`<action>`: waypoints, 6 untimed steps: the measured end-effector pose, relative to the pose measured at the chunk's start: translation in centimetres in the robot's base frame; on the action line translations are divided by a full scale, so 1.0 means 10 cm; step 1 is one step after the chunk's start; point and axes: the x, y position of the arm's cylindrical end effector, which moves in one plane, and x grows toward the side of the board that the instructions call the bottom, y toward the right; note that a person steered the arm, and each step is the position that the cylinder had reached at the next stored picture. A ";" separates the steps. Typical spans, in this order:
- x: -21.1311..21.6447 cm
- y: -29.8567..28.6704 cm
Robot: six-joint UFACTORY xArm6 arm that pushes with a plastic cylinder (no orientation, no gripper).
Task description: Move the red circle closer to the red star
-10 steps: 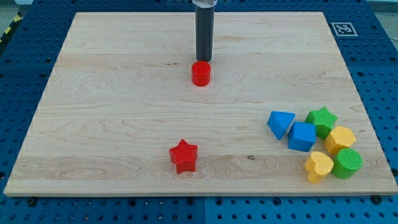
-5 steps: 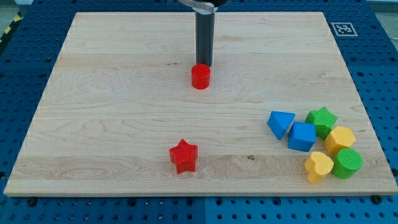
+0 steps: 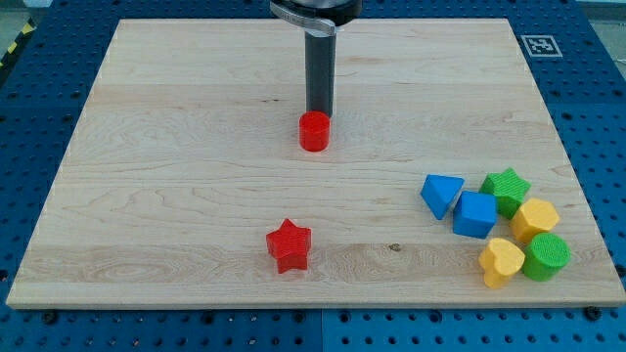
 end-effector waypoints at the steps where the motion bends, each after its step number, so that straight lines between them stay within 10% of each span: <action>1: 0.06 -0.04; 6: 0.90 -0.27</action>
